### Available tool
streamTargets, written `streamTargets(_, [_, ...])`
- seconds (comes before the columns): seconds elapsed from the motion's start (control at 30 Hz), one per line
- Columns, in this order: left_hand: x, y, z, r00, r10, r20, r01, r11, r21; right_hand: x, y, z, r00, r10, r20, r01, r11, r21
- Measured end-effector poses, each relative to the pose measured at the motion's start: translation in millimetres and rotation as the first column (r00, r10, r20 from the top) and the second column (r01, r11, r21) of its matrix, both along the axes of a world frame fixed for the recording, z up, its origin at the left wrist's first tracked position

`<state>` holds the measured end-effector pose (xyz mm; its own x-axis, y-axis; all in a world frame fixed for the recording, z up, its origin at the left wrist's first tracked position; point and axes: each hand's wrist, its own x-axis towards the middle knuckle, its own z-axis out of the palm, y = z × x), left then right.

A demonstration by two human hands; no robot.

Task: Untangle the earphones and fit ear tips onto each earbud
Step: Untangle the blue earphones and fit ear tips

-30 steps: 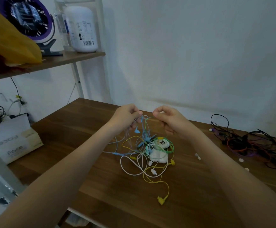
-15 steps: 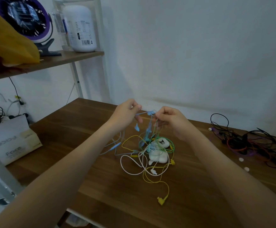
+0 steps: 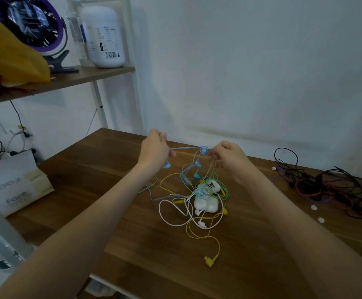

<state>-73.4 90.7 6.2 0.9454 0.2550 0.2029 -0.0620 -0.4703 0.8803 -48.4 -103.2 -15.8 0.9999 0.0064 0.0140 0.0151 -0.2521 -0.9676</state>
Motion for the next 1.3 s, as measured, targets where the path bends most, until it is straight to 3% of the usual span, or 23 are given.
streamTargets(0.13, [-2.2, 6.6, 1.6, 0.998, -0.049, 0.027, 0.043, 0.981, 0.191, -4.3, 0.9, 2.7, 0.997, 0.074, -0.005, -0.070, 0.954, 0.293])
streamTargets(0.2, [-5.4, 6.0, 3.6, 0.995, -0.099, 0.006, 0.095, 0.969, 0.226, -5.1, 2.5, 2.6, 0.993, 0.115, -0.004, -0.106, 0.925, 0.364])
streamTargets(0.33, [-5.7, -0.5, 4.7, 0.989, -0.141, 0.050, 0.111, 0.917, 0.384, -6.3, 6.4, 1.6, 0.990, 0.143, 0.013, -0.141, 0.959, 0.247])
streamTargets(0.43, [-5.0, -8.7, 4.5, 0.976, -0.219, 0.015, 0.189, 0.874, 0.447, -6.4, 9.1, 1.6, 0.978, 0.201, 0.057, -0.209, 0.944, 0.254])
streamTargets(0.57, [-1.9, -16.0, 1.5, 0.957, -0.285, -0.047, 0.278, 0.869, 0.409, -8.2, 10.7, 1.0, 0.963, 0.243, 0.115, -0.266, 0.917, 0.296])
streamTargets(0.8, [-1.6, -17.0, -0.7, 0.948, -0.316, -0.037, 0.309, 0.885, 0.348, -12.5, 10.1, 4.9, 0.942, 0.260, 0.210, -0.283, 0.955, 0.089])
streamTargets(1.1, [-7.3, -21.7, -4.3, 0.923, -0.343, 0.178, 0.169, 0.773, 0.612, -8.8, 5.7, 3.5, 0.951, 0.295, 0.093, -0.310, 0.905, 0.290])
streamTargets(1.2, [-6.2, -19.8, -9.7, 0.895, -0.394, 0.211, 0.145, 0.703, 0.696, -10.7, 3.2, 3.4, 0.946, 0.318, 0.068, -0.325, 0.923, 0.204])
streamTargets(1.3, [-5.1, -17.7, -14.9, 0.868, -0.446, 0.218, 0.148, 0.652, 0.744, -11.6, 1.8, 4.6, 0.949, 0.303, 0.082, -0.305, 0.952, 0.013])
